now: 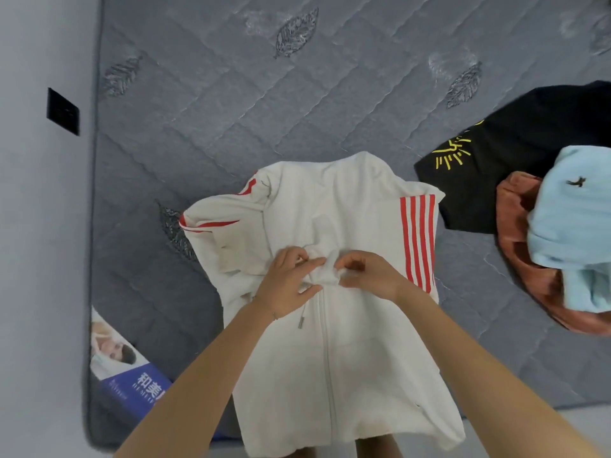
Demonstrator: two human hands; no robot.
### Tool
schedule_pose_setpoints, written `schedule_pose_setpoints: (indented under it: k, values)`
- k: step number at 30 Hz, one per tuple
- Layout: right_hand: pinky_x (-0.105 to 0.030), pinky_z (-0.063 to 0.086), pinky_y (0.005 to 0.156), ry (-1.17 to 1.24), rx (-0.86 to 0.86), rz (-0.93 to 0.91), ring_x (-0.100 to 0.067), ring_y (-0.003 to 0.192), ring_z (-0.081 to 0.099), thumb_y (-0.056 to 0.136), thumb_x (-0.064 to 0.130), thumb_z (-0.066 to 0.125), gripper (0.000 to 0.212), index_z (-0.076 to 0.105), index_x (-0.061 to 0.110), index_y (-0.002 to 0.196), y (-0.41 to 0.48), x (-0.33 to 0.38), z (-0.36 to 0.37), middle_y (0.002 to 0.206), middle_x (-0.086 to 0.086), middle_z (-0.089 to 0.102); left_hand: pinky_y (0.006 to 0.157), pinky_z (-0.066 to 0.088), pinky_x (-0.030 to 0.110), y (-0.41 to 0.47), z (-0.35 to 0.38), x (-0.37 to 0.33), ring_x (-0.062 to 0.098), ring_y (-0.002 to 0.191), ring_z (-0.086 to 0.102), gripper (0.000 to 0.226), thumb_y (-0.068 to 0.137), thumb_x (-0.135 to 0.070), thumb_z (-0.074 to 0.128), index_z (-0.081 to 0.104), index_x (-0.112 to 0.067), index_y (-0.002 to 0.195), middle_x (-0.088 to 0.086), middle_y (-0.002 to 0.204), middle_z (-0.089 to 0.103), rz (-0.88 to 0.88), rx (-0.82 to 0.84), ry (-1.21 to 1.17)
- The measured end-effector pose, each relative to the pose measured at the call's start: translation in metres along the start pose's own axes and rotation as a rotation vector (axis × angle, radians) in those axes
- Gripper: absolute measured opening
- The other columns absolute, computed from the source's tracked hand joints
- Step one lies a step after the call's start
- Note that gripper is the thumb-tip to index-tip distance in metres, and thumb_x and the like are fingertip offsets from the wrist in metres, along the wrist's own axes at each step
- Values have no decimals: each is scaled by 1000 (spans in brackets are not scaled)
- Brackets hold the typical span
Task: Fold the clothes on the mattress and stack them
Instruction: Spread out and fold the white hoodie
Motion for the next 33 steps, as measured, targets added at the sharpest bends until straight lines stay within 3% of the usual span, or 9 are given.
schedule_pose_setpoints:
  k: [2, 4, 8, 13, 16, 19, 22, 29, 33]
  values:
    - [-22, 47, 87, -132, -17, -79, -4, 97, 61, 82, 8, 73, 23, 69, 25, 98, -1, 4, 0, 102, 13, 67, 103, 37, 40, -3, 3, -1, 33, 115, 45, 50, 88, -36, 67, 58, -18, 134, 12, 117, 51, -23, 23, 43]
    - [-30, 43, 100, -379, -19, -184, -15, 116, 55, 85, 18, 74, 31, 66, 19, 116, -4, 5, 2, 123, 3, 62, 105, 35, 40, -6, 4, -6, 34, 119, 45, 45, 91, -34, 64, 59, -19, 133, 13, 121, 51, -62, -1, 60]
    - [-35, 29, 113, -626, -47, -174, -21, 139, 34, 88, 39, 69, 54, 54, 24, 137, -12, 1, 8, 149, 1, 43, 98, 43, 52, -10, -1, -15, 39, 113, 54, 31, 87, -22, 71, 70, -16, 117, 16, 117, 59, -137, -212, 66]
    - [-39, 23, 117, -701, -172, -299, -23, 144, 28, 88, 48, 64, 67, 41, 25, 147, -48, -6, 9, 154, -1, 36, 114, 22, 54, -40, 4, -35, 38, 136, 36, 50, 92, -44, 61, 55, -23, 137, 15, 148, 41, -351, -283, 208]
    - [-37, 13, 119, -729, -164, -250, -23, 148, 17, 91, 52, 59, 72, 29, 31, 152, -73, -21, 13, 159, 1, 26, 118, 13, 52, -63, 14, -48, 34, 144, 23, 55, 93, -54, 50, 48, -27, 142, 11, 155, 30, -460, -289, 205]
    - [-36, 5, 119, -802, -103, -210, -22, 151, 8, 94, 52, 53, 70, 22, 32, 155, -94, -44, 23, 163, 2, 17, 119, 0, 49, -86, 32, -58, 31, 148, 10, 61, 94, -57, 46, 37, -30, 148, 7, 160, 18, -529, -217, 237]
    - [-37, 1, 120, -829, -68, -193, -20, 151, 3, 95, 54, 49, 70, 17, 35, 155, -115, -73, 42, 164, 3, 11, 117, -10, 46, -112, 55, -68, 28, 150, 1, 64, 95, -60, 34, 25, -32, 152, 3, 163, 8, -478, -98, 348]
    - [-44, 8, 121, -824, -171, -113, -24, 151, 5, 92, 61, 49, 75, 16, 35, 155, -157, -121, 86, 164, 0, 12, 113, -20, 48, -172, 97, -69, 31, 149, -5, 66, 96, -59, 30, 13, -32, 154, 4, 163, -2, -362, 59, 525]
    - [-47, 6, 121, -869, -233, -104, -27, 151, 4, 93, 59, 49, 75, 17, 33, 156, -187, -142, 104, 164, -3, 11, 118, -4, 52, -210, 113, -69, 33, 149, 7, 64, 96, -55, 41, 27, -28, 152, 7, 162, 11, -347, 19, 510]
Point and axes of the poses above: each hand's wrist, its own y-axis towards the middle knuckle, its own z-axis out of the palm, x = y × z, the point moved 2 cm from there along y, towards the middle knuckle
